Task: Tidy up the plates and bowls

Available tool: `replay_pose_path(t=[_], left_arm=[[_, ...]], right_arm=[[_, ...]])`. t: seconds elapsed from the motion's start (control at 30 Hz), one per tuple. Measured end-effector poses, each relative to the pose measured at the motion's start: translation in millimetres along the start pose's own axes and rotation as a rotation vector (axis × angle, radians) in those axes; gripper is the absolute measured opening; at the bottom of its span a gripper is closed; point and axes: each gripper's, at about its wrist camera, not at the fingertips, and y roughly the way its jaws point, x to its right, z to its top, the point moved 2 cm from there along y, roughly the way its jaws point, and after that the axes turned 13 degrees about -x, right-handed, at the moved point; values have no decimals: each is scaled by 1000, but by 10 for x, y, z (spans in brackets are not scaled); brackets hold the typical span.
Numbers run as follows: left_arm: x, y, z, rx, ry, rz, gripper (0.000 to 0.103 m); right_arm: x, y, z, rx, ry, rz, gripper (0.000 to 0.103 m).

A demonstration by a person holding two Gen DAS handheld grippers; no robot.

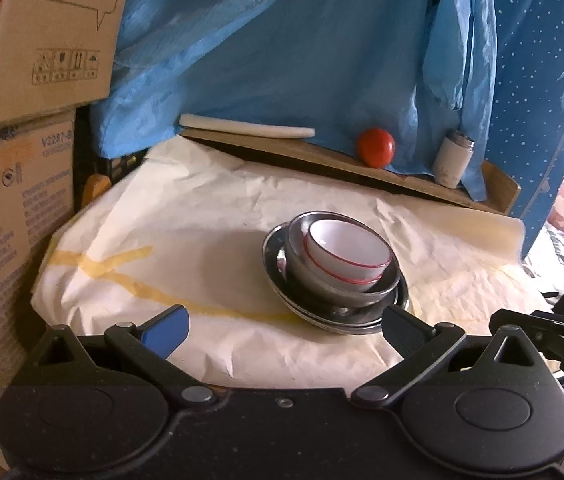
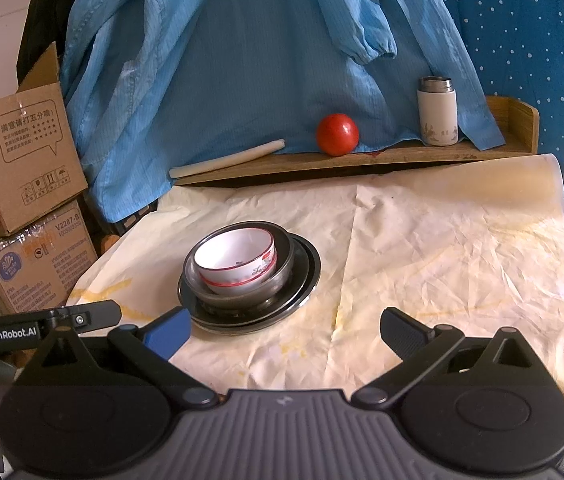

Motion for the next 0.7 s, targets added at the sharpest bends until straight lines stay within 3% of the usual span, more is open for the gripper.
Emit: replay_pose_path(t=[0.7], left_arm=[[108, 106, 56, -24, 27, -34, 102]], right_arm=[[129, 89, 68, -24, 7, 12, 103]])
